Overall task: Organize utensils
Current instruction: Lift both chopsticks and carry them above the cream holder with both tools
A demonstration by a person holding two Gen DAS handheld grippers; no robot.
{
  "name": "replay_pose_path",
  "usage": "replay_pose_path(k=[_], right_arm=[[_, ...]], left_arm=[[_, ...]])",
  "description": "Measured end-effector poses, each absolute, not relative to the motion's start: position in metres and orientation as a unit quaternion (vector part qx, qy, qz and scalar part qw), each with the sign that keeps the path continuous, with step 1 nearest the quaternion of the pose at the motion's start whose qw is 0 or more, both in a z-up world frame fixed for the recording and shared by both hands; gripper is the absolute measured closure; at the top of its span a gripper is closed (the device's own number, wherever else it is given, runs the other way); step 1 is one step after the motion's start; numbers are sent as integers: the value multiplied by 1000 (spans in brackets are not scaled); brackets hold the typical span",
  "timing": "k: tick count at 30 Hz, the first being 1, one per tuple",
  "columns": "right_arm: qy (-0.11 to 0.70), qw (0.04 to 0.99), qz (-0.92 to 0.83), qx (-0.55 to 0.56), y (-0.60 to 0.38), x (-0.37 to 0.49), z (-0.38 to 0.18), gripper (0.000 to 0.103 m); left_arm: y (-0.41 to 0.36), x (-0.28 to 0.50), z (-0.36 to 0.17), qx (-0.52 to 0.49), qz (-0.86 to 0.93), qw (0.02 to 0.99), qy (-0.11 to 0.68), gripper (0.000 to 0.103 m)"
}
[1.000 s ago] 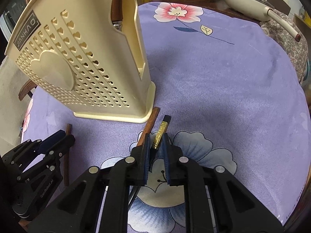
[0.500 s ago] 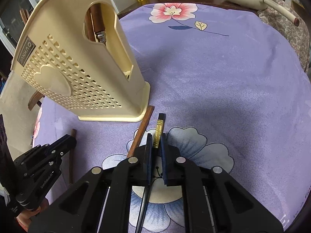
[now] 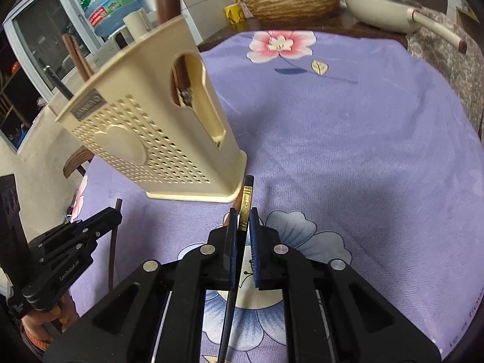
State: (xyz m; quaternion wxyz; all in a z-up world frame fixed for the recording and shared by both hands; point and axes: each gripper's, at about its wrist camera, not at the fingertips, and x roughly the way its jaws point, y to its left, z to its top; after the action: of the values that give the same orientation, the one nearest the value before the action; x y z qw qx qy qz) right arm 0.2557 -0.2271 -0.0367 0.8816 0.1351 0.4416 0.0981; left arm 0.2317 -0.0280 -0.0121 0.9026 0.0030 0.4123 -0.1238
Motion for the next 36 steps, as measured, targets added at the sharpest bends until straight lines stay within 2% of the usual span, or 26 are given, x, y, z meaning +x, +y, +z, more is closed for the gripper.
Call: replay_pose_path(k=[17, 36], right_arm=[[341, 920, 151, 121, -228, 212, 39, 96], [271, 940, 194, 72, -225, 166, 100, 96]], left_arm=[[-22, 196, 62, -21, -155, 933, 323, 96], [-8, 160, 123, -12, -164, 954, 249, 96]])
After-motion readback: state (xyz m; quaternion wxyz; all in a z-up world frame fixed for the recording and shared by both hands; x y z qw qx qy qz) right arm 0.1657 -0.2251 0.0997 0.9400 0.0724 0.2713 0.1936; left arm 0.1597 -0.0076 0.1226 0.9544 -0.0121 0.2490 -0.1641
